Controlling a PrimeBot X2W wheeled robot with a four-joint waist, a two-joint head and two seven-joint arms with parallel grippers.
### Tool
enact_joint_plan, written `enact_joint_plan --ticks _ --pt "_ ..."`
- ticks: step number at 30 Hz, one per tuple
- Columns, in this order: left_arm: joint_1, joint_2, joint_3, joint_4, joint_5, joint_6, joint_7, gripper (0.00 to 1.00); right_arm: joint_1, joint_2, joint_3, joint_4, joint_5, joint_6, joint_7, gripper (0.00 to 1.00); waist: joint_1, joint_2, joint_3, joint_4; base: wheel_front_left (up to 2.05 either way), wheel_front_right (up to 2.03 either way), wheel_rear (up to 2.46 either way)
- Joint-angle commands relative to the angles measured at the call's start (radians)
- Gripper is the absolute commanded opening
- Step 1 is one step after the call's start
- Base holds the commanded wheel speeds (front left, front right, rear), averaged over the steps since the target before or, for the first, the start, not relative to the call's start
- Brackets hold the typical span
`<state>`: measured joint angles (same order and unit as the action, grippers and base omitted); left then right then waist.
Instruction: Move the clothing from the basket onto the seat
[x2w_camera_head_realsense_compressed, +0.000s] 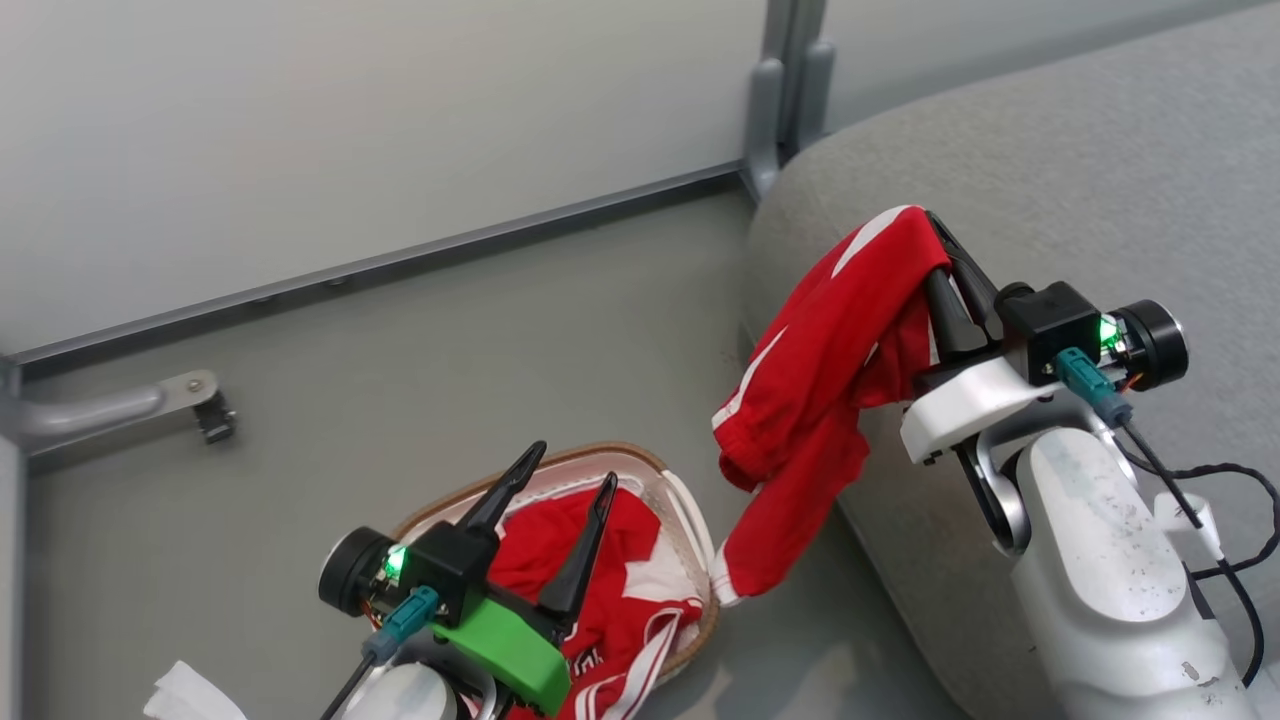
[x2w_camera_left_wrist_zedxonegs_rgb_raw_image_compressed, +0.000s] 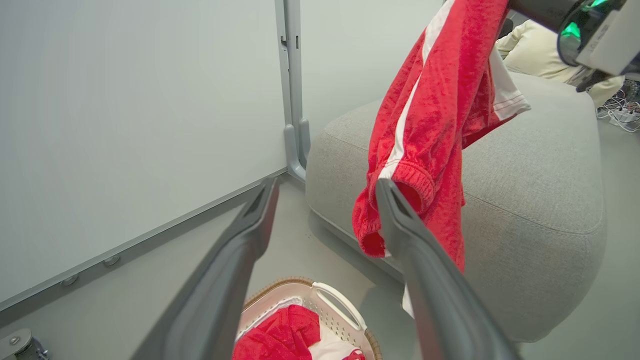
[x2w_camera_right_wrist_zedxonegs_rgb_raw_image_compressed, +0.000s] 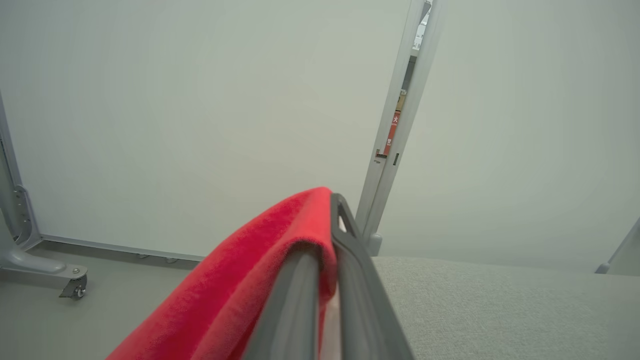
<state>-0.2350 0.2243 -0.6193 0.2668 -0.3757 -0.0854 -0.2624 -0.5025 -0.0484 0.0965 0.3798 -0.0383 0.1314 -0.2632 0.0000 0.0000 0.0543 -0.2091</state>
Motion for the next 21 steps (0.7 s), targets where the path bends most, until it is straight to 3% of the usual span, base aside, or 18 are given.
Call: enact_joint_plan --ticks 1,11,21 --pt "-0.026 -0.003 0.003 0.004 0.009 -0.004 -0.004 1.00 -0.009 -0.003 -0.005 -0.012 -0.003 -0.001 -0.002 0.00 0.0000 0.0000 0.060 -0.083 0.00 0.00 0.00" --pt "-0.078 -0.012 -0.003 0.014 0.054 -0.021 -0.004 1.00 -0.018 -0.003 -0.064 -0.055 -0.012 -0.001 -0.002 0.00 0.0000 0.0000 0.146 -0.182 0.00 0.00 0.00" --pt "-0.113 -0.024 -0.020 0.007 0.082 -0.032 -0.004 1.00 -0.057 -0.003 -0.140 -0.041 -0.032 -0.001 -0.002 0.00 0.0000 0.0000 0.212 -0.157 0.00 0.00 0.00"
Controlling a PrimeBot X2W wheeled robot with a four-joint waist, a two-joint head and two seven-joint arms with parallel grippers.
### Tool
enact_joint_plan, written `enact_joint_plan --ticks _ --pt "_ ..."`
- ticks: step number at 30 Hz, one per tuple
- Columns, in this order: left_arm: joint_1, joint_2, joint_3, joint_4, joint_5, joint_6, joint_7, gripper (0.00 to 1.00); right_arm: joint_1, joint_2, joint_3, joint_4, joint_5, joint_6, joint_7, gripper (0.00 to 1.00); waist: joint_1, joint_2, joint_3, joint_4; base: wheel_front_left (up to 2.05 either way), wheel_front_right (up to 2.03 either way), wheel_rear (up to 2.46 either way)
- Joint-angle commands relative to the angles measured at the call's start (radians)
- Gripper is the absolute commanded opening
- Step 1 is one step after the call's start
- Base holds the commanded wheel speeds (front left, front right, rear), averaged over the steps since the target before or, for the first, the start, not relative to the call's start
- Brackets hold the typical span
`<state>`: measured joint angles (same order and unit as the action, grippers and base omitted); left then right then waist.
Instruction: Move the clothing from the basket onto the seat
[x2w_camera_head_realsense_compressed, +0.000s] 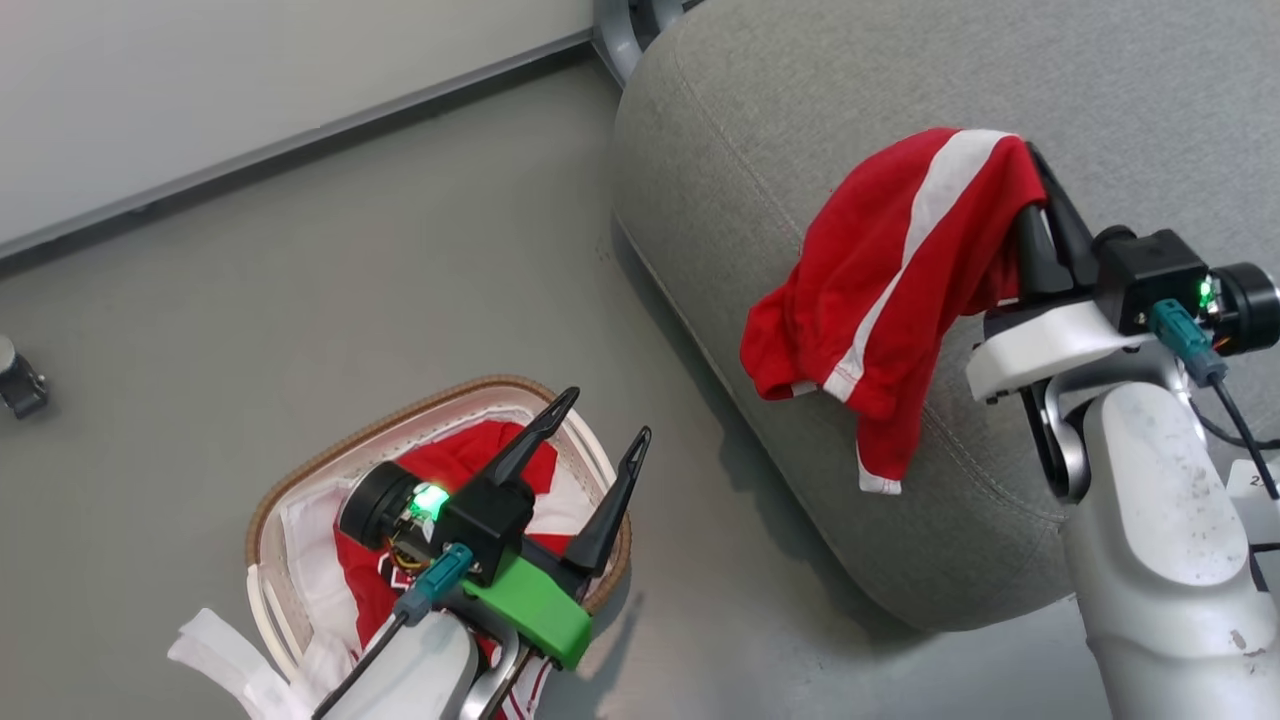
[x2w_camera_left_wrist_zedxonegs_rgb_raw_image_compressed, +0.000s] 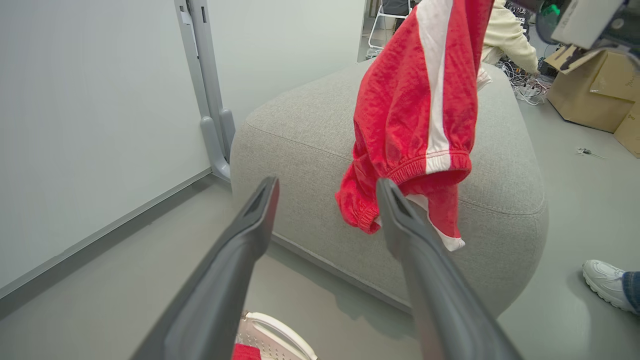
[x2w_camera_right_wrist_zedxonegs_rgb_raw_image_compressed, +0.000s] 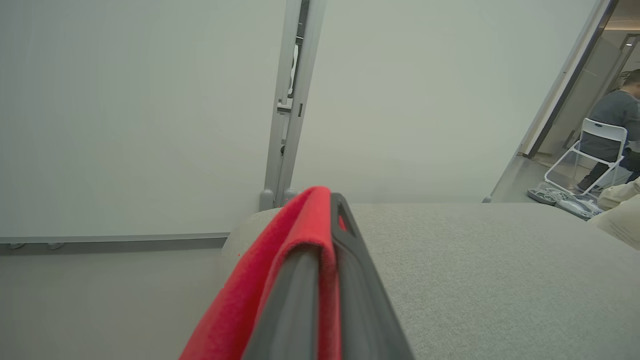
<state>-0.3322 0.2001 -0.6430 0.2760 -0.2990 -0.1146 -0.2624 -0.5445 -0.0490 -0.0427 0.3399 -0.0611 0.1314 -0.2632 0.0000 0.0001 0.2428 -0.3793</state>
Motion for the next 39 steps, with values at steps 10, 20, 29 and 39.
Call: enact_joint_plan --ticks 10,20,29,39 --pt "-0.048 -0.015 -0.006 -0.021 0.023 -0.008 -0.004 1.00 -0.257 -0.099 -0.046 0.068 -0.087 -0.001 -0.002 0.00 0.0000 -0.0001 0.117 0.133 0.00 0.00 0.00" --pt "-0.077 -0.037 -0.031 -0.062 0.052 -0.011 -0.003 1.00 -0.578 -0.345 -0.123 0.128 -0.121 -0.001 0.045 0.00 0.0000 -0.0001 0.226 0.290 0.00 0.00 0.00" --pt "-0.113 -0.058 -0.047 -0.093 0.077 -0.016 -0.002 1.00 -0.555 -0.454 -0.297 0.244 -0.136 -0.001 0.120 0.00 0.0000 -0.0001 0.323 0.392 0.00 0.00 0.00" --pt "-0.115 -0.066 -0.019 -0.095 0.088 -0.015 -0.003 1.00 -0.364 -0.341 -0.524 0.445 -0.187 -0.001 0.023 0.00 0.0000 -0.0001 0.359 0.383 0.00 0.00 0.00"
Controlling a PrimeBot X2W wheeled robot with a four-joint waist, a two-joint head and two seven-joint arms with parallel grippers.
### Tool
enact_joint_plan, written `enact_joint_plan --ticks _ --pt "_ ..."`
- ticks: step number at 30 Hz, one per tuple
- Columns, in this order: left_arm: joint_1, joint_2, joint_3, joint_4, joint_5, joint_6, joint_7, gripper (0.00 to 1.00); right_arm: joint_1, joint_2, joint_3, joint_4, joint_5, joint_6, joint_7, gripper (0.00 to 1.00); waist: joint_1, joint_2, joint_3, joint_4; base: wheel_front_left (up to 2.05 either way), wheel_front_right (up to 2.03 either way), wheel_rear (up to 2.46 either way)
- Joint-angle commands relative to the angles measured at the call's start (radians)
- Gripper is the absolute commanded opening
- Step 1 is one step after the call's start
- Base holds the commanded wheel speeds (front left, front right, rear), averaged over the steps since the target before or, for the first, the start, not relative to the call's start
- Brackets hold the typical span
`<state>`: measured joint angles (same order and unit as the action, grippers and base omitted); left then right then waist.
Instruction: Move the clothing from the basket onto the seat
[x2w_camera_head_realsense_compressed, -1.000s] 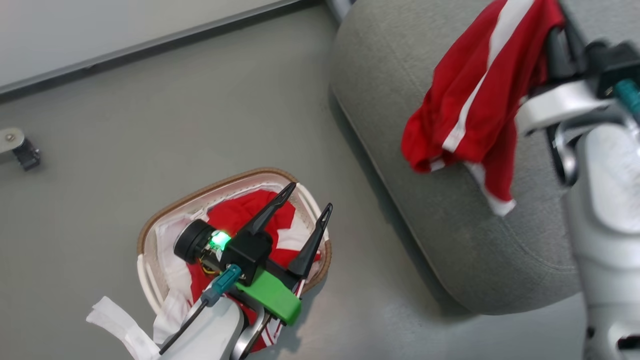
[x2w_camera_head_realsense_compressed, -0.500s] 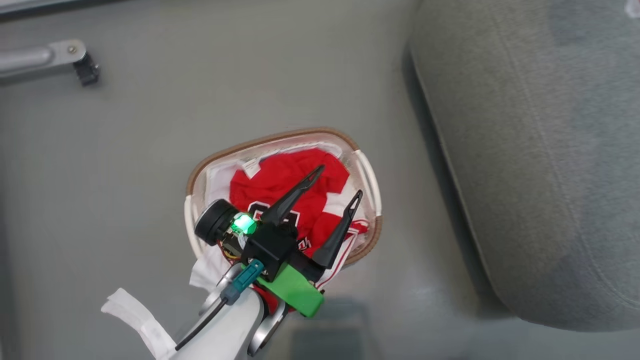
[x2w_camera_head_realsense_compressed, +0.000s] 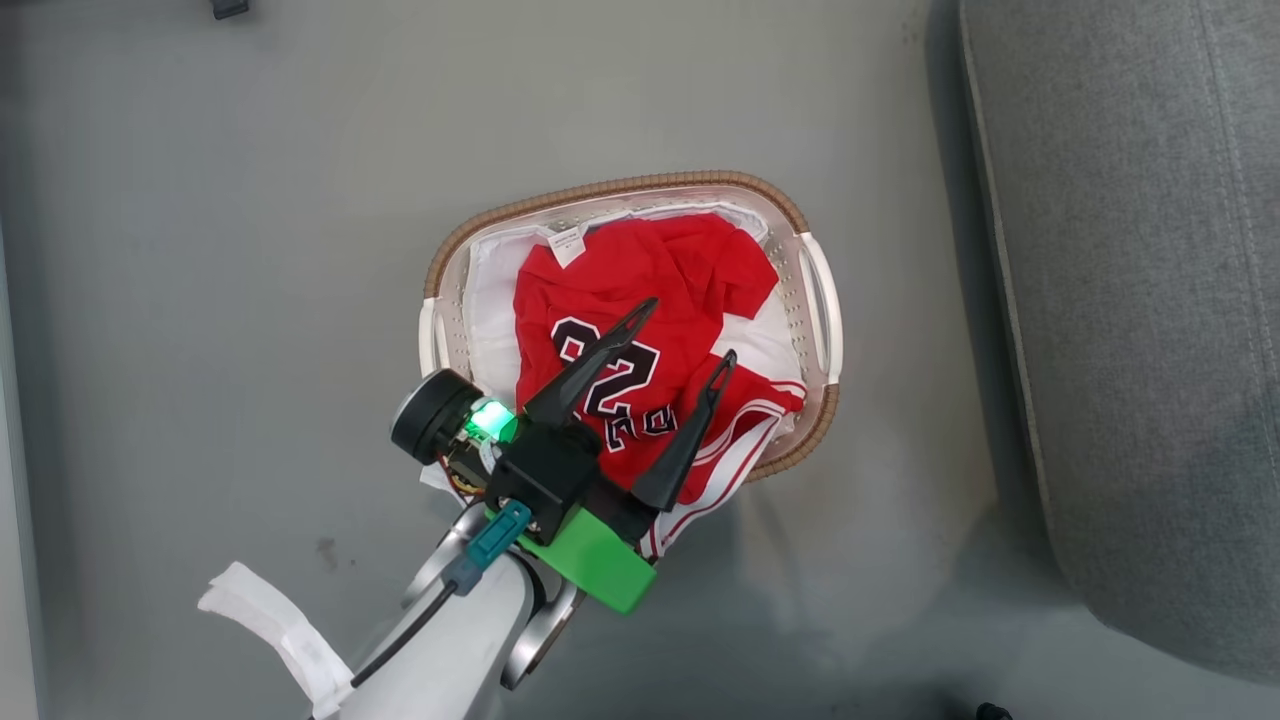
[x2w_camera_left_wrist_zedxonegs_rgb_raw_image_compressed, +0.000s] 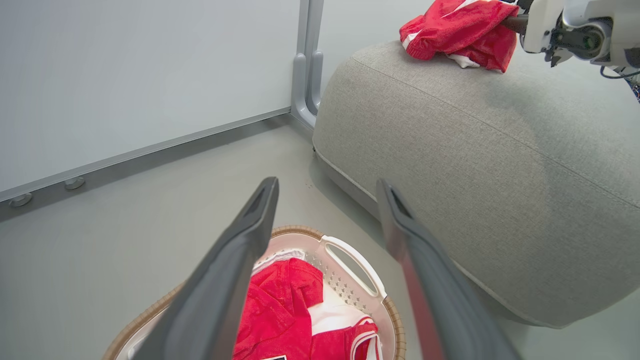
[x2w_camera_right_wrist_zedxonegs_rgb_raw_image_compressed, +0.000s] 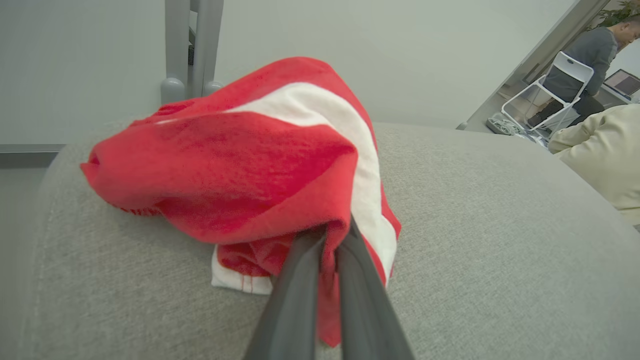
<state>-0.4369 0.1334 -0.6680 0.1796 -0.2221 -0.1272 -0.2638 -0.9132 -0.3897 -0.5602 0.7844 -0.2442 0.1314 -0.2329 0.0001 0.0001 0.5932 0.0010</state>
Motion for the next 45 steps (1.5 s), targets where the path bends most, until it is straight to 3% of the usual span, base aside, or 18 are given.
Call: enact_joint_plan --ticks 1,3,4,5,13,24,32,38,45 --pt "-0.009 0.002 0.009 0.003 0.012 -0.002 -0.001 1.00 0.009 0.011 -0.023 0.008 -0.002 -0.001 -0.013 0.01 -0.0001 -0.0001 0.008 -0.002 0.00 0.00 0.00" --pt "-0.007 0.007 0.012 0.004 0.014 -0.003 -0.001 1.00 0.017 0.019 -0.062 0.015 -0.010 -0.001 -0.025 0.19 -0.0001 -0.0001 0.005 -0.014 0.00 0.00 0.00" --pt "-0.007 0.009 0.012 0.005 0.014 -0.003 -0.001 1.00 0.018 0.026 -0.072 0.013 -0.015 -0.001 -0.027 0.37 -0.0001 -0.0001 0.004 -0.019 0.00 0.00 0.00" --pt "-0.007 0.009 0.011 0.006 0.013 -0.003 -0.001 1.00 0.017 0.041 -0.077 0.010 -0.013 -0.001 -0.031 1.00 -0.0001 -0.0001 0.001 -0.024 0.00 0.00 0.00" --pt "0.010 0.005 0.027 0.013 0.003 -0.004 -0.001 1.00 0.111 0.084 -0.016 -0.073 0.017 -0.001 -0.033 1.00 -0.0001 -0.0001 -0.044 -0.056 0.00 0.00 0.00" --pt "0.056 -0.009 0.106 0.023 -0.012 0.004 -0.001 1.00 0.202 0.119 0.162 -0.142 0.081 -0.001 -0.034 1.00 -0.0001 -0.0001 -0.186 -0.064 0.00 0.00 0.00" --pt "0.118 -0.013 0.239 0.007 -0.034 0.034 -0.001 1.00 0.206 0.137 0.308 -0.152 0.124 -0.001 -0.033 1.00 -0.0001 -0.0001 -0.326 -0.027 0.00 0.00 0.00" --pt "0.217 -0.023 0.363 -0.014 -0.050 0.048 -0.001 1.00 0.281 0.194 0.450 -0.183 0.216 -0.001 -0.033 1.00 -0.0001 -0.0001 -0.415 0.005 0.00 0.00 0.00" --pt "0.345 -0.045 0.479 -0.011 -0.052 0.047 -0.001 1.00 0.423 0.270 0.525 -0.281 0.304 -0.001 -0.032 1.00 -0.0001 -0.0001 -0.472 0.032 0.00 0.00 0.00"
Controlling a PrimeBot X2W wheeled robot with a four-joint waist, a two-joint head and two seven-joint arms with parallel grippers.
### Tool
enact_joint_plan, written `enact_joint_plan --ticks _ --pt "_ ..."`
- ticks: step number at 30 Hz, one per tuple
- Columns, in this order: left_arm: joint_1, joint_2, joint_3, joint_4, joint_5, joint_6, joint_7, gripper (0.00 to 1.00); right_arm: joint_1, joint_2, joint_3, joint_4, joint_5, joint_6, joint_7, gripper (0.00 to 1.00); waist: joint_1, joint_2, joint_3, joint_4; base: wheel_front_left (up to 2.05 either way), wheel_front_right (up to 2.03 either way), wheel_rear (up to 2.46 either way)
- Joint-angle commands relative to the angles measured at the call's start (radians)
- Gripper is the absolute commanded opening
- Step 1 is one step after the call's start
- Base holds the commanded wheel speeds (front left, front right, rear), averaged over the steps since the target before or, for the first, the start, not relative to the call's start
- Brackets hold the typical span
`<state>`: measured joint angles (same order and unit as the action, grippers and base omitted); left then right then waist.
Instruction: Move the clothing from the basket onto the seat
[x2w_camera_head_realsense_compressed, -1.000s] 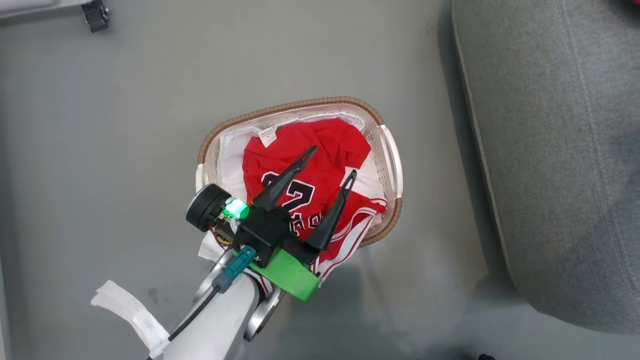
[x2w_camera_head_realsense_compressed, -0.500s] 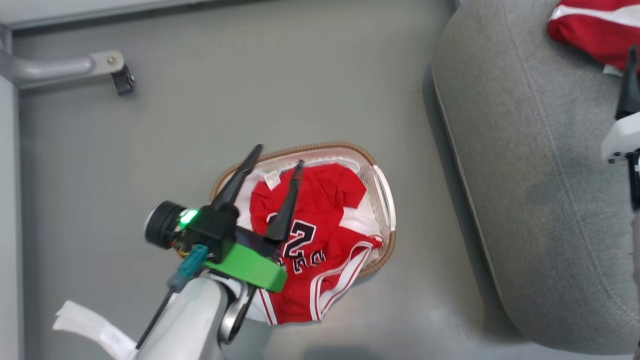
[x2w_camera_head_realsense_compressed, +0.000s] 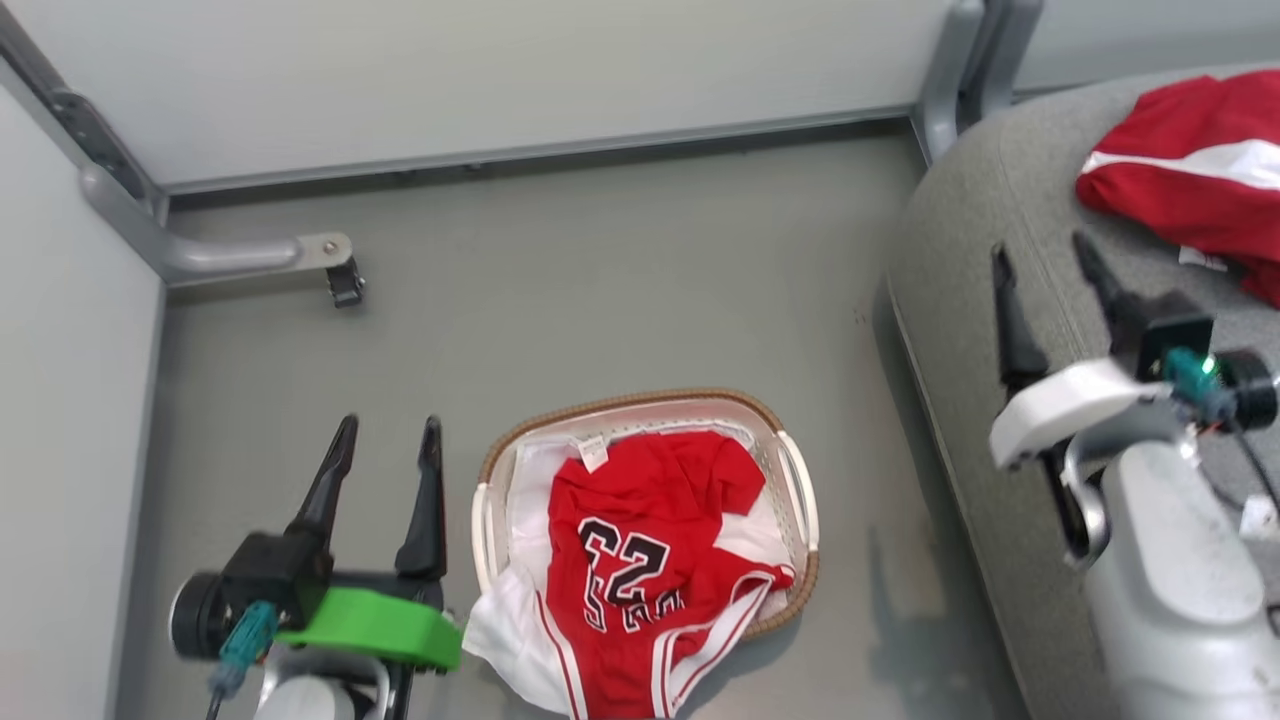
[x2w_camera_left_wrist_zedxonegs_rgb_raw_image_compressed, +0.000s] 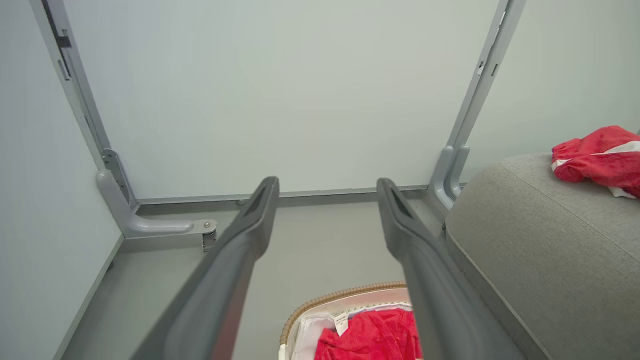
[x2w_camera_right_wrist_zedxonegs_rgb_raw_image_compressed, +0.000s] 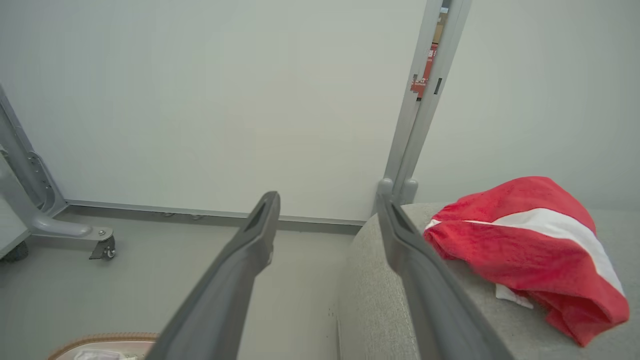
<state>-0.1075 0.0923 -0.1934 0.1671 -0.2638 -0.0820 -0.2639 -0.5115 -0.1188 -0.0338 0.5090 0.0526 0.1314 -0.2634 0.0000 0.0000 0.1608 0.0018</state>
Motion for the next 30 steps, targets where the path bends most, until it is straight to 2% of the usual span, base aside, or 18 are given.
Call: enact_joint_plan --ticks 1,8,15,30 --pt "0.032 -0.009 0.021 0.004 -0.013 0.001 -0.001 1.00 0.048 0.012 -0.003 -0.026 0.011 -0.001 -0.002 1.00 0.0000 0.0000 -0.048 0.034 0.00 0.00 0.00" --pt "0.114 -0.031 0.089 0.015 -0.008 -0.014 -0.001 1.00 0.212 0.065 0.016 -0.110 0.018 -0.001 -0.002 1.00 0.0000 0.0000 -0.080 0.038 0.00 0.00 0.00" --pt "0.163 -0.037 0.121 0.021 0.003 -0.024 -0.001 1.00 0.317 0.066 0.100 -0.162 0.140 -0.001 -0.002 1.00 0.0000 0.0000 -0.096 0.035 0.00 0.00 0.00" --pt "0.169 -0.042 0.133 0.044 -0.007 -0.036 -0.001 1.00 0.347 0.066 0.115 -0.169 0.149 -0.001 -0.002 1.00 0.0000 0.0000 -0.111 0.031 0.00 0.00 0.00"
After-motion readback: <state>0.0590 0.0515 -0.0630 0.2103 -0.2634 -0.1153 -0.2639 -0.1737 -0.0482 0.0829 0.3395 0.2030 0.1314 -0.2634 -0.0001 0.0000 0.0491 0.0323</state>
